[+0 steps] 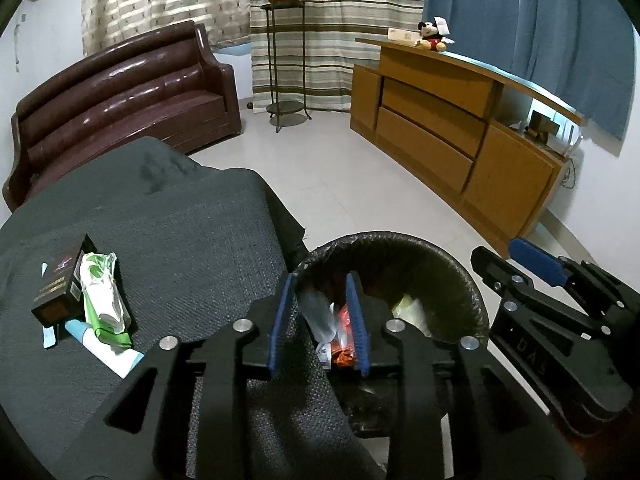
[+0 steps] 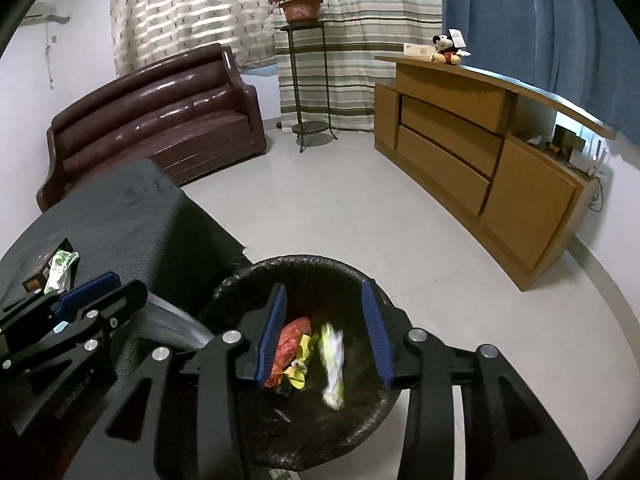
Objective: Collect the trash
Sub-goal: 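Carry both items over the black bin and open both grippers to drop them, then move both open tools back to the remaining trash on the table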
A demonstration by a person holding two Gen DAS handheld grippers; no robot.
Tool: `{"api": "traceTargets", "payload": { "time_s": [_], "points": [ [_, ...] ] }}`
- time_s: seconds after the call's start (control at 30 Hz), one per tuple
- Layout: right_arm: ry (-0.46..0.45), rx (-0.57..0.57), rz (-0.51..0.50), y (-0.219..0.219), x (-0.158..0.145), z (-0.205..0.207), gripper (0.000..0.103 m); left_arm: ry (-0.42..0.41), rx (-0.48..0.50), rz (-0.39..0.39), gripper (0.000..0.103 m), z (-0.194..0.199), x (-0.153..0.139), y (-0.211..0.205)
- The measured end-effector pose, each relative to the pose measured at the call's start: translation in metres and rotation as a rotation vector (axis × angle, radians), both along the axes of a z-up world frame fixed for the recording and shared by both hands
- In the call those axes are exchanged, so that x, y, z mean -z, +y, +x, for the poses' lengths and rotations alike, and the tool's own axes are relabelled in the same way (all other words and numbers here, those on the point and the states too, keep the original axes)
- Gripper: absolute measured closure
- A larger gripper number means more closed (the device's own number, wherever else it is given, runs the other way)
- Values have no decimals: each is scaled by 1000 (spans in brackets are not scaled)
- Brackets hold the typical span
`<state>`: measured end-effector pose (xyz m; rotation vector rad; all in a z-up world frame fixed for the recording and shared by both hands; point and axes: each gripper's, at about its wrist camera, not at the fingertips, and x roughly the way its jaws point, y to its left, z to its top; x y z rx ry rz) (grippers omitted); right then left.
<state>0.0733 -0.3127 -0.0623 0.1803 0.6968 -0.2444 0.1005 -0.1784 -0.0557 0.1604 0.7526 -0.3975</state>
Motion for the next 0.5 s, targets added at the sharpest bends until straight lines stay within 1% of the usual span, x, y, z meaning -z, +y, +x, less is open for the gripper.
{"api": "traceTargets", "payload": {
  "time_s": [0.07, 0.13, 0.2, 0.3, 0.37, 0.5],
  "points": [
    [-2, 1, 0, 1, -1, 0, 63, 1, -3, -3, 68, 0, 0, 1],
    [-4, 2, -4, 1, -1, -1, 62, 0, -4, -4, 66, 0, -1, 0],
    [-5, 2, -6, 1, -1, 0, 62, -2, -5, -4, 63, 0, -1, 1],
    [-8, 6, -9, 1, -2, -1, 58, -7, -9, -5, 59, 0, -3, 2],
    [-8, 6, -9, 1, -2, 0, 57, -7, -15, -10, 54, 0, -5, 5],
    [-9, -5, -7, 3, -3, 0, 53, -5, -24, -11, 54, -2, -8, 13]
  ]
}}
